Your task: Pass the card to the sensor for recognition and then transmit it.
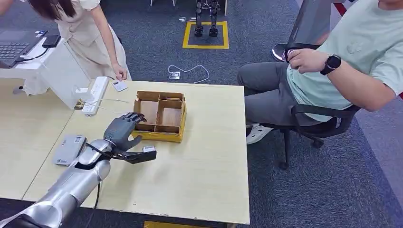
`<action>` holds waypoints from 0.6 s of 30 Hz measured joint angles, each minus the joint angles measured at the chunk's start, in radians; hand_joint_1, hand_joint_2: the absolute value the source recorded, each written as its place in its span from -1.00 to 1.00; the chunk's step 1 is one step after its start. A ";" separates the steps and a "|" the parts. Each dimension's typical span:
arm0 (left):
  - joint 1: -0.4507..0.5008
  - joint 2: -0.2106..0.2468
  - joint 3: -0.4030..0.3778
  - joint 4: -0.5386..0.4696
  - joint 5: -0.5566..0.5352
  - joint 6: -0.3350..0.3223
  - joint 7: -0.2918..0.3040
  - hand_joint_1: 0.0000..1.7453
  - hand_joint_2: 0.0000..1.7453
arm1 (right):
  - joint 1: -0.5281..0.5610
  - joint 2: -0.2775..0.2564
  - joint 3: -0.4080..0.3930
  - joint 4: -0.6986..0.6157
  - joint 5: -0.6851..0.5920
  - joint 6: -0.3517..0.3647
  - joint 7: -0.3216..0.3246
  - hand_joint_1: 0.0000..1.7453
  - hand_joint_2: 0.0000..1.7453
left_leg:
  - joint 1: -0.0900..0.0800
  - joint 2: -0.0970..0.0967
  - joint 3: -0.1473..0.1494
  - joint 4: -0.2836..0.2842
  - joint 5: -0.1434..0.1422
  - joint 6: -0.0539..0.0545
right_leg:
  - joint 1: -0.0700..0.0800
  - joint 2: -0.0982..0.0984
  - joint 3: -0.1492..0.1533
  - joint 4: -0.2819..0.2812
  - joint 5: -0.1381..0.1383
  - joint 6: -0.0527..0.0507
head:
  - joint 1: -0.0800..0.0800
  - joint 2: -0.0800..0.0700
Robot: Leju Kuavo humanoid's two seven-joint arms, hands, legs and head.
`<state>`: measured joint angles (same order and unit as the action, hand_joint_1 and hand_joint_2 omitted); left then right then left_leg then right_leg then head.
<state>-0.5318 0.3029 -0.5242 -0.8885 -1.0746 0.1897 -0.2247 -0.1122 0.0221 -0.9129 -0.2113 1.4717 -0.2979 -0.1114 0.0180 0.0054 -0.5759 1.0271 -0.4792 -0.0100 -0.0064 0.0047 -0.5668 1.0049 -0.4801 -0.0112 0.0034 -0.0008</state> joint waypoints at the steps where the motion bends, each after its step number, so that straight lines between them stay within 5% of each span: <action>1: 0.000 0.002 0.001 0.000 0.000 -0.002 -0.002 1.00 1.00 | 0.000 0.000 0.000 0.000 0.000 0.000 -0.001 -1.00 -1.00 | 0.000 0.000 0.000 0.000 0.000 0.000 | 0.000 0.000 0.000 0.000 0.000 0.000 | 0.000 0.000; 2: 0.000 0.004 0.001 0.000 0.000 -0.005 -0.005 0.84 1.00 | 0.000 0.000 0.000 0.000 0.000 0.000 -0.002 -1.00 -1.00 | 0.000 0.000 0.000 0.000 0.000 0.000 | 0.000 0.000 0.000 0.000 0.000 0.000 | 0.000 0.000; 4: 0.000 0.005 0.003 0.000 -0.001 -0.005 -0.006 0.84 1.00 | 0.000 0.000 0.000 0.000 0.000 0.000 -0.002 -1.00 -1.00 | 0.000 0.000 0.000 0.000 0.000 0.000 | 0.000 0.000 0.000 0.000 0.000 0.000 | 0.000 0.000; 5: 0.000 0.005 0.005 0.000 -0.002 -0.006 -0.006 1.00 1.00 | 0.000 0.000 0.000 0.000 0.000 0.000 -0.002 -1.00 -1.00 | 0.000 0.000 0.000 0.000 0.000 0.000 | 0.000 0.000 0.000 0.000 0.000 0.000 | 0.000 0.000; 18: -0.004 0.004 0.008 0.001 -0.012 -0.011 -0.008 1.00 1.00 | 0.000 0.000 0.000 0.000 0.000 0.000 -0.003 -1.00 -1.00 | 0.000 0.000 0.000 0.000 0.000 0.000 | 0.000 0.000 0.000 0.000 0.000 0.000 | 0.000 0.000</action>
<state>-0.5356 0.3071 -0.5165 -0.8873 -1.0864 0.1785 -0.2323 -0.1125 0.0221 -0.9129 -0.2113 1.4714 -0.2975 -0.1141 0.0179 0.0054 -0.5758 1.0271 -0.4792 -0.0100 -0.0064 0.0047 -0.5668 1.0049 -0.4801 -0.0112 0.0034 -0.0008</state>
